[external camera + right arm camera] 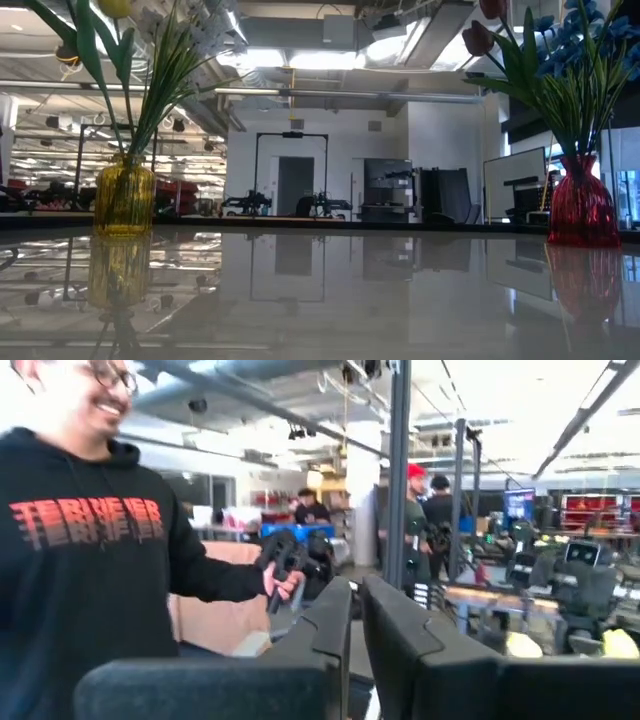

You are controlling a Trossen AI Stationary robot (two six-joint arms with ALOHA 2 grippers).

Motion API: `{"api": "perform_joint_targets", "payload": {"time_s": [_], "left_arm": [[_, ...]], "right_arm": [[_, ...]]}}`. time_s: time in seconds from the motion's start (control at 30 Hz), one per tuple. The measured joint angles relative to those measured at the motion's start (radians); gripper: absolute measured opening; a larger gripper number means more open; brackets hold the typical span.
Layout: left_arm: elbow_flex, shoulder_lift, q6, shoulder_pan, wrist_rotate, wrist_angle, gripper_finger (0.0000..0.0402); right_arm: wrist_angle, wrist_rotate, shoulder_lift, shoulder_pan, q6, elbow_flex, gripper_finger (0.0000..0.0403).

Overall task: Sort flowers into vase by color
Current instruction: Return to Home Position

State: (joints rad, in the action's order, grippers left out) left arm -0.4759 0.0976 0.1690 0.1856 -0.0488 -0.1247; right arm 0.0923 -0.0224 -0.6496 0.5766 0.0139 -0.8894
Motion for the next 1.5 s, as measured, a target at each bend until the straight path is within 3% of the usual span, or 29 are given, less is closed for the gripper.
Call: {"api": "perform_joint_targets", "payload": {"time_s": [0.27, 0.47, 0.67, 0.93, 1.13, 1.3, 1.5], "left_arm": [[0.105, -0.066, 0.128, 0.0, -0.312, -0.08, 0.0173], [0.15, -0.094, 0.181, 0.001, -0.563, -0.208, 0.0173], [0.233, -0.094, 0.221, 0.001, -0.651, -0.233, 0.0173], [0.471, -0.093, 0.282, 0.001, -0.648, -0.511, 0.0173], [0.47, -0.093, 0.275, 0.01, -0.659, -0.452, 0.0173], [0.47, -0.093, 0.269, 0.01, -0.585, -0.249, 0.0173], [0.47, -0.092, 0.174, 0.01, -0.477, -0.205, 0.0173]], "right_arm": [[0.243, 0.013, 0.151, 0.0, -0.089, 0.247, 0.0033], [0.357, 0.012, 0.225, 0.0, -0.117, 0.345, 0.0033], [0.415, 0.011, 0.242, 0.0, -0.124, 0.385, 0.0033], [0.459, 0.003, 0.254, 0.0, -0.141, 0.402, 0.0033], [0.471, 0.003, 0.295, 0.0, -0.141, 0.402, 0.0033], [0.461, 0.003, 0.33, -0.001, -0.138, 0.402, 0.0033], [0.45, 0.003, 0.345, -0.001, -0.108, 0.402, 0.0033]]}}
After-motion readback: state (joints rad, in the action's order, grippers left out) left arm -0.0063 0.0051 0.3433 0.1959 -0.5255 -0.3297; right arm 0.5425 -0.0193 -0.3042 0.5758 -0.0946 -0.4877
